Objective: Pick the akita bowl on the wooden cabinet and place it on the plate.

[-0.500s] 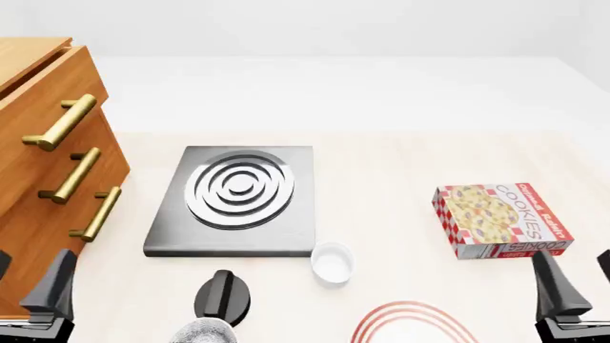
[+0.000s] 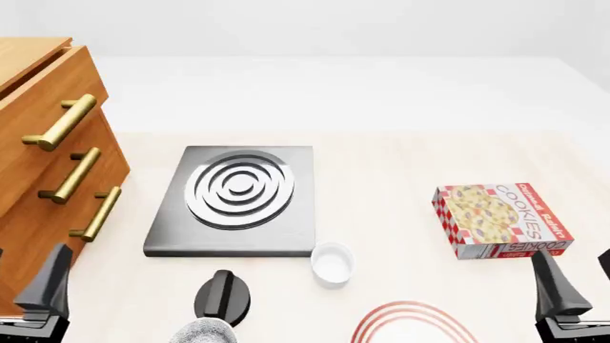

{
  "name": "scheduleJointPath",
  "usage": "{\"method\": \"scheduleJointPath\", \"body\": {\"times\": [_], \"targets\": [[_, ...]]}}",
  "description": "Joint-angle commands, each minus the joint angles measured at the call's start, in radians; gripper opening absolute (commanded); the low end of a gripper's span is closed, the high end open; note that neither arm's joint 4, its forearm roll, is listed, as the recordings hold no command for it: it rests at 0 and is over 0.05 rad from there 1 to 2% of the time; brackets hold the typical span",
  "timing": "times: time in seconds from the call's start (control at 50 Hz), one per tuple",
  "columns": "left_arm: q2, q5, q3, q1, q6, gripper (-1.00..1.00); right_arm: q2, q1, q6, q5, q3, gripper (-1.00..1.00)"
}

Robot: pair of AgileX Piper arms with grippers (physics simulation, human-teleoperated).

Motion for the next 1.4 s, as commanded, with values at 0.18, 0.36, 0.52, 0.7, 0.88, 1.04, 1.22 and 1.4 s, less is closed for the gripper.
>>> {"method": "scheduleJointPath", "body": {"times": [0.18,0.36,0.52,0.7,0.88,1.04,1.22,1.4], "targets": [[0.000,0.070,-0.063,-0.039,-0.021,1.00,0.007,0.000,0.000,-0.007,0.000,1.00],[0.000,0.177,-0.182,-0.070,-0.053,1.00,0.017,0.000,-0.001,-0.017,0.002,1.00],[0.003,0.218,-0.241,-0.065,-0.064,1.00,0.029,0.000,0.000,-0.030,0.002,1.00],[0.041,0.237,-0.302,-0.066,-0.058,1.00,0.017,0.001,-0.002,-0.018,0.001,1.00],[0.039,0.309,-0.366,-0.073,-0.048,1.00,0.002,0.000,0.001,-0.003,0.001,1.00],[0.046,0.336,-0.420,-0.086,-0.020,1.00,0.000,0.000,0.000,-0.001,0.001,1.00],[0.095,0.311,-0.472,-0.076,-0.015,1.00,0.002,0.000,-0.001,-0.003,0.002,1.00],[0.148,0.306,-0.517,-0.061,-0.035,1.00,0.003,0.000,0.001,-0.003,0.001,1.00]]}}
